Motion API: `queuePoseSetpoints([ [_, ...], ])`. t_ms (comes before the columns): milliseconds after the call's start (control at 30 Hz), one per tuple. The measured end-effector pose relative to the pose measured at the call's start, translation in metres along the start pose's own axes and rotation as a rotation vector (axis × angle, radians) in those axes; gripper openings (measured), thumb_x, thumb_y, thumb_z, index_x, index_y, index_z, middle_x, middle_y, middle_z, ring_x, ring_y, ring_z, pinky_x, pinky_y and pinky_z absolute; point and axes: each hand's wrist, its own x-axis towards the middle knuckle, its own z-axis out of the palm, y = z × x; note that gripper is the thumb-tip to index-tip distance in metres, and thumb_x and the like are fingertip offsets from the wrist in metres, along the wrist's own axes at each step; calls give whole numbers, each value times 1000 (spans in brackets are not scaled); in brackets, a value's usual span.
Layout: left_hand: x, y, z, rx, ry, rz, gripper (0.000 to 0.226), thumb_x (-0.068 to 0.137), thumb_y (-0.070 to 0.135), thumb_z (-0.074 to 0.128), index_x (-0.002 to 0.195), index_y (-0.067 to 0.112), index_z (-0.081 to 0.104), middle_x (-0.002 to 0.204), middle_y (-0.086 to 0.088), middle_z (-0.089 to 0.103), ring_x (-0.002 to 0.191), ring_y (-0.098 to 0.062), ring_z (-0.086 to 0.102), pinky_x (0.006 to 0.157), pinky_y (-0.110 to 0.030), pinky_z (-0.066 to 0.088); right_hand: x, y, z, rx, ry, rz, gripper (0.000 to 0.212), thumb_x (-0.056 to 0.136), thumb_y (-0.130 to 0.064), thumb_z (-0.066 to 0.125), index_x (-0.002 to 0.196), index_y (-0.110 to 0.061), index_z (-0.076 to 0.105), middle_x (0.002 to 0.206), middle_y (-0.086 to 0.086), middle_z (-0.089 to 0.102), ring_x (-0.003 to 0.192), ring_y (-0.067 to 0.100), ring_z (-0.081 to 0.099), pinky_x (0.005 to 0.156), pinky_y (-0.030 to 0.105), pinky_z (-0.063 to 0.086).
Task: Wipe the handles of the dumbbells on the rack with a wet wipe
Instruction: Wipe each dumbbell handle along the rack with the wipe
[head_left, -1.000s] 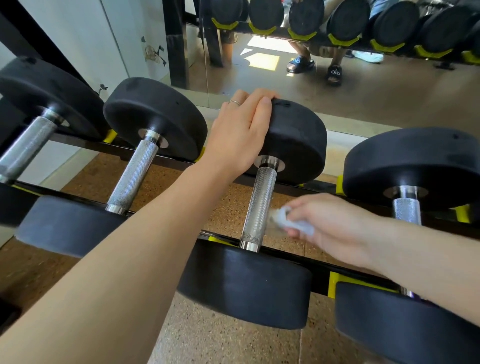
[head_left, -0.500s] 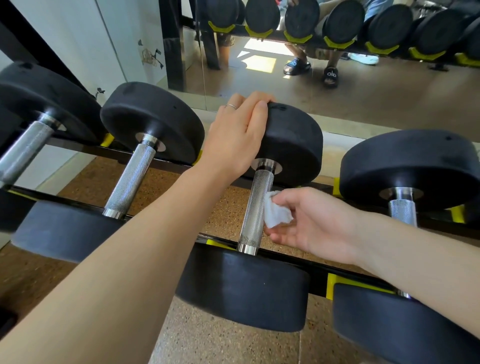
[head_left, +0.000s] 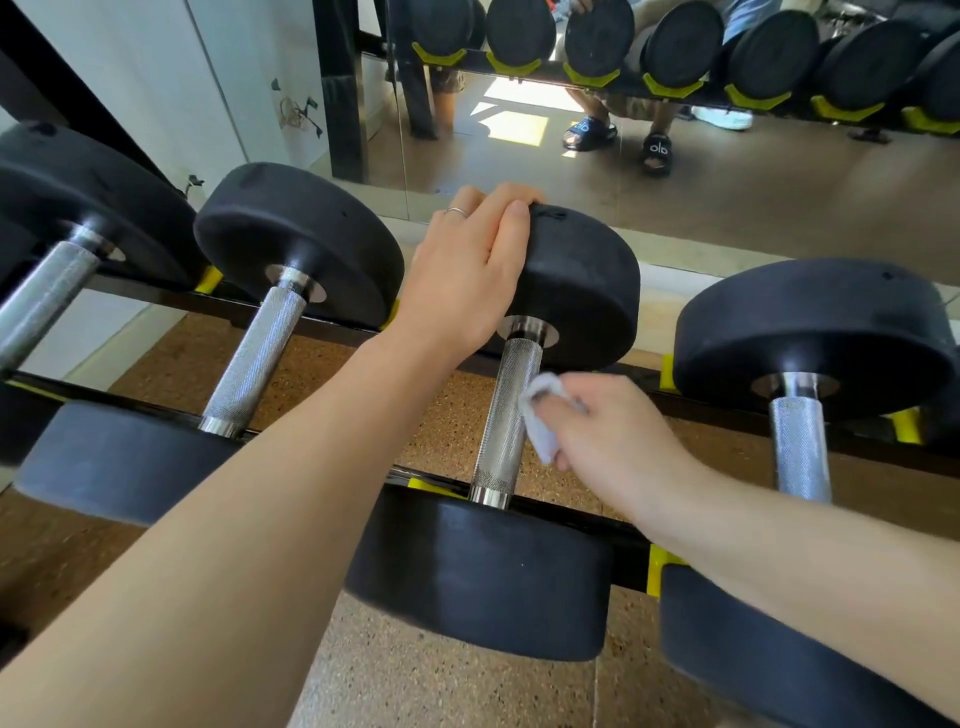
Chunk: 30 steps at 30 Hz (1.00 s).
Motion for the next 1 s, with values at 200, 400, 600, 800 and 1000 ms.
queuePoseSetpoints([
  [200, 0, -1, 0, 5, -12, -4, 38, 109, 37, 24, 128, 35, 57, 114, 3, 52, 113, -15, 48, 99, -37, 44, -7, 9, -21, 31, -263, 11, 23, 88, -6, 52, 69, -2, 65, 68, 15, 64, 61, 13, 58, 65, 32, 46],
  [400, 0, -1, 1, 10, -19, -10, 39, 109, 39, 23, 129, 36, 56, 114, 4, 52, 113, -15, 48, 100, -40, 44, 27, -4, 3, 326, -84, 234, 18, 92, -11, 50, 92, -6, 67, 85, 13, 65, 70, 21, 57, 70, 35, 46],
  [600, 1, -1, 1, 23, -11, 2, 38, 109, 38, 24, 129, 34, 56, 115, 2, 53, 112, -16, 49, 99, -40, 45, -29, -15, -24, -321, -467, -29, 27, 90, -16, 52, 65, -9, 57, 62, 2, 50, 57, 12, 46, 54, 24, 33],
  [800, 2, -2, 0, 26, -7, 4, 39, 108, 39, 24, 128, 35, 57, 114, 1, 53, 111, -18, 50, 99, -44, 45, 10, -15, -20, 118, -110, 218, 27, 92, -12, 48, 75, -3, 67, 63, 8, 52, 59, 18, 48, 60, 31, 40],
  [1000, 1, -2, 0, 21, -7, -2, 38, 108, 40, 24, 127, 35, 57, 114, 1, 53, 112, -19, 50, 99, -45, 46, -33, -20, -14, -320, -457, -37, 32, 94, -19, 47, 62, -15, 53, 58, -1, 45, 55, 11, 44, 51, 24, 32],
])
